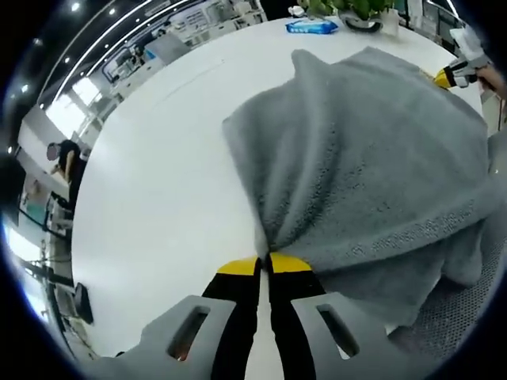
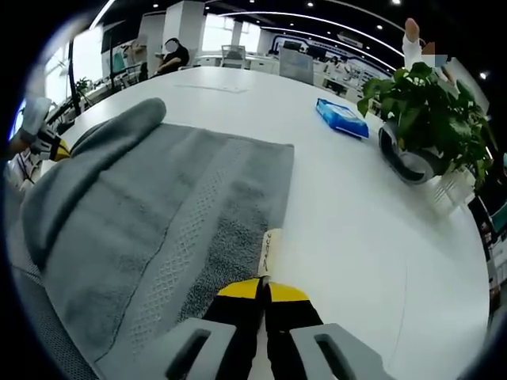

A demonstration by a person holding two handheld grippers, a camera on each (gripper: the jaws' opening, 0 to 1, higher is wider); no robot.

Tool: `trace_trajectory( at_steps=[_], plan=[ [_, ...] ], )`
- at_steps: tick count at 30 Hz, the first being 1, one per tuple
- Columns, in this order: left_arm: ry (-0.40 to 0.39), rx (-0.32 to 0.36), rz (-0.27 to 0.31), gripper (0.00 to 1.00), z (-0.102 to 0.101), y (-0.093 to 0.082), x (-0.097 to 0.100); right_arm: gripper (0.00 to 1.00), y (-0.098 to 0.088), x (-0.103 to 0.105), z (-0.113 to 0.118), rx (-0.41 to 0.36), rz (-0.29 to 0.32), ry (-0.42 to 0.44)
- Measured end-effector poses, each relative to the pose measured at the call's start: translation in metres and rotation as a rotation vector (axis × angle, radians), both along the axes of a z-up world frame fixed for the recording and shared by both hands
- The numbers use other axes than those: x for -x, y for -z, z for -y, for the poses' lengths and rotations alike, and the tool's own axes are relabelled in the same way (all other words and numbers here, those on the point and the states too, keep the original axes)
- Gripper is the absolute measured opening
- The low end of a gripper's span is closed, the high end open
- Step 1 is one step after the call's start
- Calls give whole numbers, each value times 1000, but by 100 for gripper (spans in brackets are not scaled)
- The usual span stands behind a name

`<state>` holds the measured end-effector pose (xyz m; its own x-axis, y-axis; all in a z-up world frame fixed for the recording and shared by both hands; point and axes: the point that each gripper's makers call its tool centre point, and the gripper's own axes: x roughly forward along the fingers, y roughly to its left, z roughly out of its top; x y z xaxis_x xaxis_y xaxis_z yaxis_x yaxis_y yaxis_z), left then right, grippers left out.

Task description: Open the folded towel by lifting each exposed corner and separating the folded layers until the towel lies flat within the target outline without major curled edges

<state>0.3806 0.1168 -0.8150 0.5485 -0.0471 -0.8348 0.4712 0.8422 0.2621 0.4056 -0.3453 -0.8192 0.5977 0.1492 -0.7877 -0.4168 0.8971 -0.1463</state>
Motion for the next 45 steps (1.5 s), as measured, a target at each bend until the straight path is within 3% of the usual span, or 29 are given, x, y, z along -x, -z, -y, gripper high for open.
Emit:
trace_trajectory(
  at_steps=[4,16,31,34,38,45],
  plan=[
    [6,-18,4,3,-1,0,0,0,0,0,0,-1,0,1],
    [-66,56,25,3,-15,0,2,0,0,1,5,-29,2,36],
    [-88,69,27,3,-21,0,3,0,0,3,11,-43,9,69],
    [-130,65,49,3,-21,-1,4,0,-1,3,10,0,19,35],
    [-126,29,92,3,-20,-1,5,0,0,3,13,-44,19,68],
    [-198,108,100,3,-23,-1,4,0,1,1,12,-10,29,55]
  ],
)
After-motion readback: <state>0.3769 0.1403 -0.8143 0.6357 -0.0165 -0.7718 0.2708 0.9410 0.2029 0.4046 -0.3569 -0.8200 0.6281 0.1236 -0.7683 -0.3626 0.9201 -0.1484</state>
